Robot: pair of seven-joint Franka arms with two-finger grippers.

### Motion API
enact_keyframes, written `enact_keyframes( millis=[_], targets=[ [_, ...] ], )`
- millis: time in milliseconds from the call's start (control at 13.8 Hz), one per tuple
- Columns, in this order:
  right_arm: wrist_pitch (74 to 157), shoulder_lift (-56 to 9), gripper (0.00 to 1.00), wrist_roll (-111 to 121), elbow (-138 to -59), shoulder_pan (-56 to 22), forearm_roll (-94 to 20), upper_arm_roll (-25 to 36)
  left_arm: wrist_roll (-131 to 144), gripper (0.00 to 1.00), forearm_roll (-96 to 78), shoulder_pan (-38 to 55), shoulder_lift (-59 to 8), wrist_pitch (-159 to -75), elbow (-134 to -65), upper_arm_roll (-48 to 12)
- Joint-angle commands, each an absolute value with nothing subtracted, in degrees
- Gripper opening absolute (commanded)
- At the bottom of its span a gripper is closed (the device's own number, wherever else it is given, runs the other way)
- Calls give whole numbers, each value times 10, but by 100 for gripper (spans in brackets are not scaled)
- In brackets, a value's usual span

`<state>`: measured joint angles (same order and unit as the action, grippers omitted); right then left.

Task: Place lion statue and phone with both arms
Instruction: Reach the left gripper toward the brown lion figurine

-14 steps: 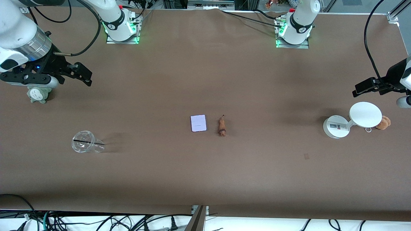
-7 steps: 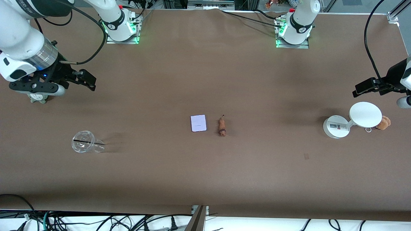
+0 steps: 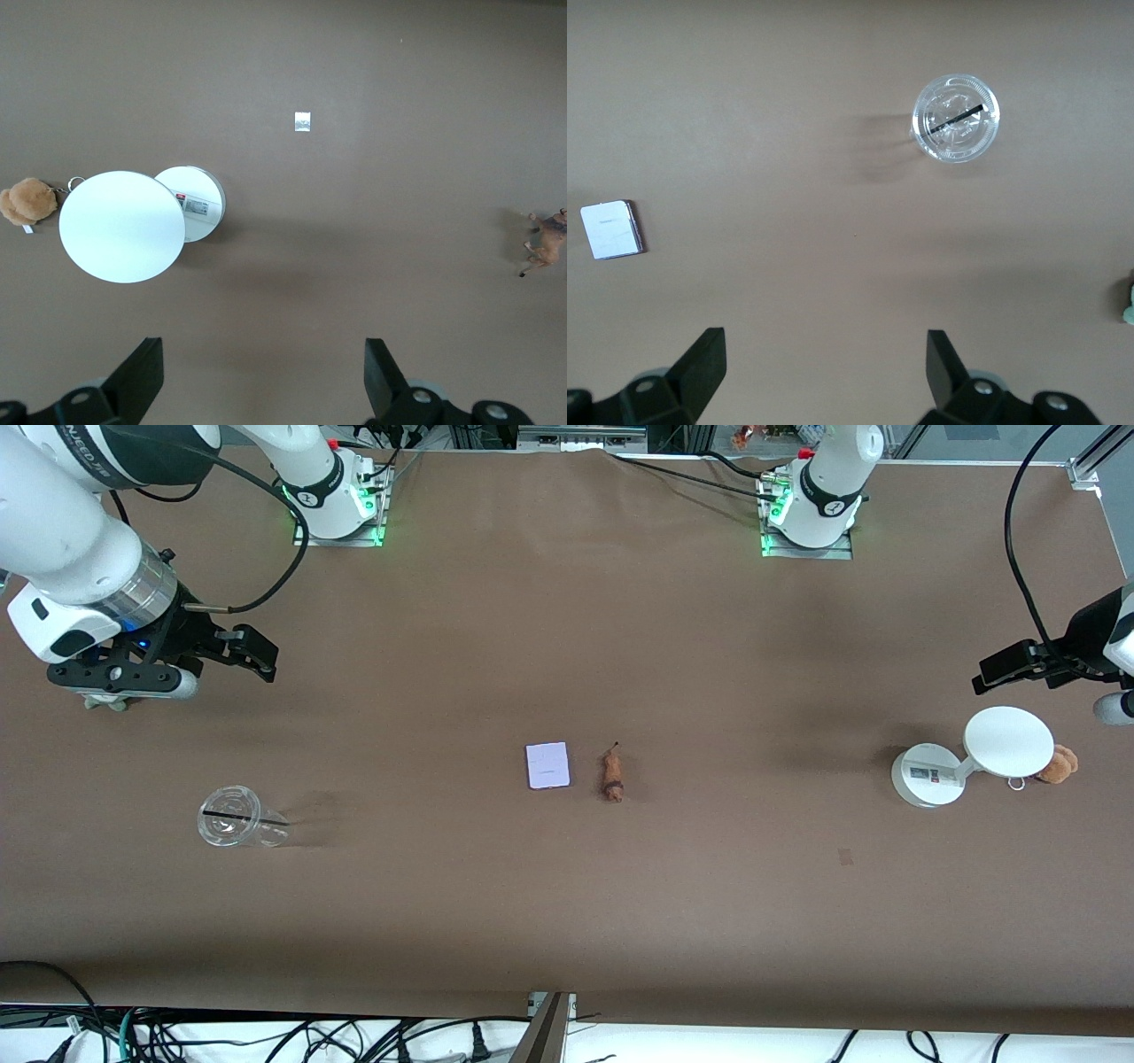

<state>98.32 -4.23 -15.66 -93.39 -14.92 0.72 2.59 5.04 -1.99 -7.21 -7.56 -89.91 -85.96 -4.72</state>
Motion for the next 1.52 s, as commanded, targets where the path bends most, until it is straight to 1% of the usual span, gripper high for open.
enact_keyframes(
  millis=[0, 217, 362, 652, 870, 1087, 1304, 1449],
  targets=[
    [977, -54, 100, -156, -919, -156, -1, 26, 47, 100, -10, -72, -94, -893, -837, -47],
    [976, -69, 100, -156, -919, -163, 3, 26, 47, 100, -16, -64, -108, -893, -837, -49],
    [976, -79, 100, -158, -918, -179, 8, 27, 54, 100, -10, -22, -112, -896, -836, -53],
    [972, -83, 100, -159, -918, -179, 7, 27, 71, 100, -14, 42, -146, -913, -836, -56],
    [972, -87, 100, -159, -919, -178, 6, 27, 157, 100, -16, 84, -165, -973, -837, -57],
    [971, -98, 100, -151, -920, -173, 7, 29, 221, 100, -11, 129, -184, -993, -837, -56],
    [970, -111, 100, -145, -921, -173, 7, 29, 292, 100, -15, 162, -213, -1055, -838, -56],
    [971, -124, 100, -143, -920, -174, 7, 29, 350, 100, -11, 195, -245, -1111, -838, -56]
  ],
)
